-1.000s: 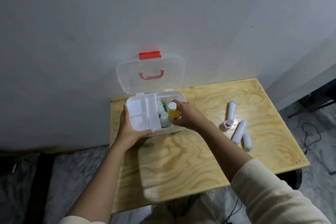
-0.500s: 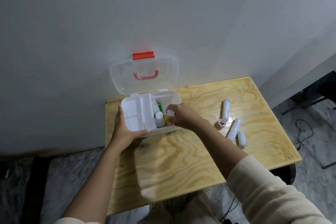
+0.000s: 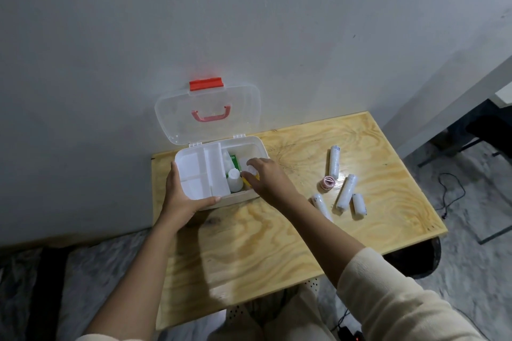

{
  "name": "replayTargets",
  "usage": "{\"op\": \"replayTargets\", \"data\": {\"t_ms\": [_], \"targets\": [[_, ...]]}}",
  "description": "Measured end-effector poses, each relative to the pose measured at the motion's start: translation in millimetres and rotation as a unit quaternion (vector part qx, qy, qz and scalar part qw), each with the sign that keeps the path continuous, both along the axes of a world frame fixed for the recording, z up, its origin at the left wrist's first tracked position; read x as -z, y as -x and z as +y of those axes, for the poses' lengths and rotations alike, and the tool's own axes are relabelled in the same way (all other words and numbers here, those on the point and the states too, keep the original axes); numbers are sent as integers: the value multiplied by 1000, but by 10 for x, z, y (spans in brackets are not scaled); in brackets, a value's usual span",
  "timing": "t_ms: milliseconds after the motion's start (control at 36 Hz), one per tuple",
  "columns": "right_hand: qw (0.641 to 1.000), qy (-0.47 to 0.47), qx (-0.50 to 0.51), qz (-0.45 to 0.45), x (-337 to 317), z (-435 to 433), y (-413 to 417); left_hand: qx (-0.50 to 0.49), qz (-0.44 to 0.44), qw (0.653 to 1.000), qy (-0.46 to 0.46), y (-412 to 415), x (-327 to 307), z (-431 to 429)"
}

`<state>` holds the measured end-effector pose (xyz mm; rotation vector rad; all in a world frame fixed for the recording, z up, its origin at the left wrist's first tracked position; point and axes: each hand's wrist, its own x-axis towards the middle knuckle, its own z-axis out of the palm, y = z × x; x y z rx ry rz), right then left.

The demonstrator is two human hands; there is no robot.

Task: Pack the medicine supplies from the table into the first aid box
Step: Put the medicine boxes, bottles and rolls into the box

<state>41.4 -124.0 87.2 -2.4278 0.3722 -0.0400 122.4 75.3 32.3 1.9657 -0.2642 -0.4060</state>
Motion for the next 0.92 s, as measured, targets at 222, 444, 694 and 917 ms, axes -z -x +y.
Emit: {"op": "replayTargets", "data": {"t_ms": [222,444,694,917], "targets": [[999,-34,5,-6,12,26,67,-1,-1,1000,-7,18,6,9],[996,-47,23,-67,82,-100,206,-3,-26,1000,3,33,11,-14],[942,-61,301,-133,279,-713,699,-7,-16,1000,8,51,-31,-31],[918,-30,391,61,808,-1109,803,-1,-13,1000,27,56,-13,-14]]}}
